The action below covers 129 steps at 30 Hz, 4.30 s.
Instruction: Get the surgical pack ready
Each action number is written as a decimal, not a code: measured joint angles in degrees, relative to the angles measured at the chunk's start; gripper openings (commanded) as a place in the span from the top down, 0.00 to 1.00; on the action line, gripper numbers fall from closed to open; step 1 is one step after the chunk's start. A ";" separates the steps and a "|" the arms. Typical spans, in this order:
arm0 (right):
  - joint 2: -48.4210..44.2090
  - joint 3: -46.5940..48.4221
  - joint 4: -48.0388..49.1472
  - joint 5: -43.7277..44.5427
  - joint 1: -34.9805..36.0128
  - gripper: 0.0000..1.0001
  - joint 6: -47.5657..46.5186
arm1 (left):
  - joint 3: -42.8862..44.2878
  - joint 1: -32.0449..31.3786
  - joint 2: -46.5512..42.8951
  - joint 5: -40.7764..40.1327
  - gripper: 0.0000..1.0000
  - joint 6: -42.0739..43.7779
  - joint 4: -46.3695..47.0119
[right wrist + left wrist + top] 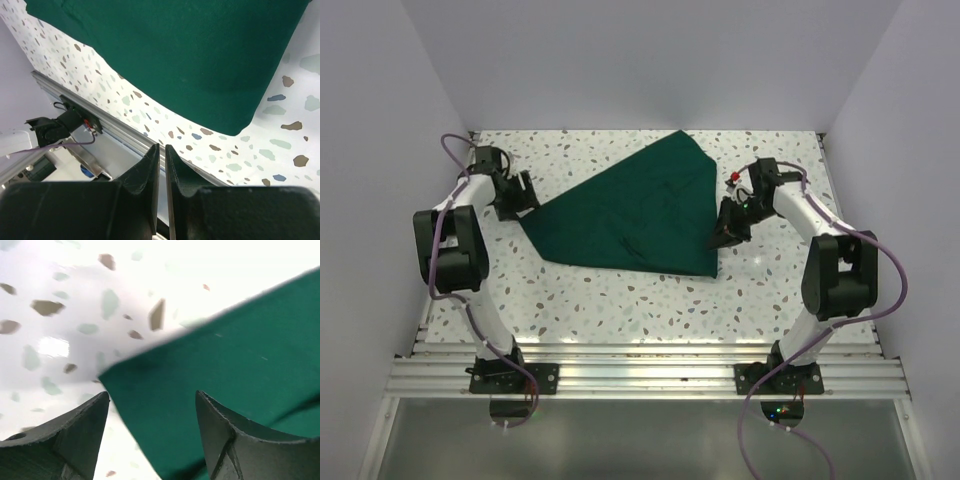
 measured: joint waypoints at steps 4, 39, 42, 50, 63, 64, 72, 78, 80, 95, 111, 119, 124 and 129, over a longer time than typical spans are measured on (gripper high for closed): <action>-0.15 -1.18 0.07 -0.50 0.00 0.87 0.00 | 1.90 -0.02 2.73 -6.16 0.21 3.43 -0.87; 0.70 -1.44 2.14 -2.03 3.37 0.90 1.11 | -3.54 -2.78 1.57 10.62 1.00 1.42 5.07; 2.43 -0.04 3.02 -2.08 6.10 0.92 1.88 | -4.68 -3.15 -2.91 14.47 1.00 -1.25 4.46; 9.99 3.87 9.11 -3.69 11.91 0.97 6.58 | -5.22 -12.15 -13.20 23.37 1.00 -13.07 10.23; 20.63 8.07 16.41 -6.27 13.94 0.98 11.45 | -0.57 -27.87 -11.10 26.10 1.00 -31.74 21.75; 21.09 8.07 16.76 -6.56 14.19 0.98 11.67 | 0.42 -28.65 -10.38 26.08 1.00 -32.44 22.16; 21.88 7.96 18.08 -6.99 14.53 0.99 12.22 | 6.78 -33.57 -4.87 25.86 1.00 -35.06 22.73; 17.31 6.93 14.21 -3.98 11.17 0.99 11.58 | 7.48 -35.12 -2.27 26.16 1.00 -35.26 22.60; 12.55 5.35 12.35 -2.95 6.93 0.99 10.91 | 8.20 -35.74 -1.09 26.32 1.00 -35.21 22.38; -3.98 -7.69 3.96 4.52 -4.04 0.98 4.68 | 18.03 -41.83 12.48 26.56 1.00 -33.70 19.93; -3.98 -11.98 5.05 5.55 -5.79 0.98 3.41 | 24.57 -44.70 20.65 27.32 1.00 -33.75 18.58; 0.22 -13.60 6.60 6.69 -5.79 1.00 3.43 | 27.36 -45.09 23.15 27.67 1.00 -33.86 18.56; 2.32 -13.62 8.15 6.88 -5.79 1.00 3.67 | 27.43 -45.13 23.65 27.89 1.00 -34.67 18.60; 3.39 -13.66 9.53 6.45 -5.79 1.00 4.07 | 27.61 -45.33 24.87 28.24 1.00 -36.26 19.69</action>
